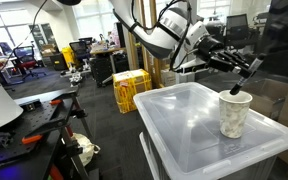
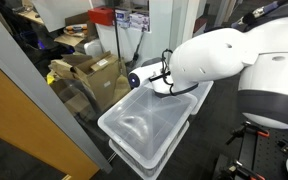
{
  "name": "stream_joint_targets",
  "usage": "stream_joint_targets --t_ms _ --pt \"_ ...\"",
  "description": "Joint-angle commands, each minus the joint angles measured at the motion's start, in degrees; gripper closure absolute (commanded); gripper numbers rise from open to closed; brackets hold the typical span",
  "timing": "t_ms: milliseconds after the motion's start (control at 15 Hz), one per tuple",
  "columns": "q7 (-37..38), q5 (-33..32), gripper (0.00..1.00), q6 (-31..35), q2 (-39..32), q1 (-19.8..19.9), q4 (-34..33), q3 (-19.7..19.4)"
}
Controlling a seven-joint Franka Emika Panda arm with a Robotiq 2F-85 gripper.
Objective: Put the marker inside the cup
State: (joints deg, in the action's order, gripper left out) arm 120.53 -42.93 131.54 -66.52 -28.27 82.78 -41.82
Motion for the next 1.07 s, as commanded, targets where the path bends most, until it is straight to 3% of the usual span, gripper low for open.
stream_joint_targets --t_ms 0,867,1000 --pt "-0.2 -4.0 0.95 -3.6 0.6 3.6 -3.8 4.2" --pt "0.3 -15.8 0.95 -10.3 0.5 12.9 -11.0 17.6" --pt "1.0 -17.5 0.54 -10.6 0.8 13.6 -11.0 18.9"
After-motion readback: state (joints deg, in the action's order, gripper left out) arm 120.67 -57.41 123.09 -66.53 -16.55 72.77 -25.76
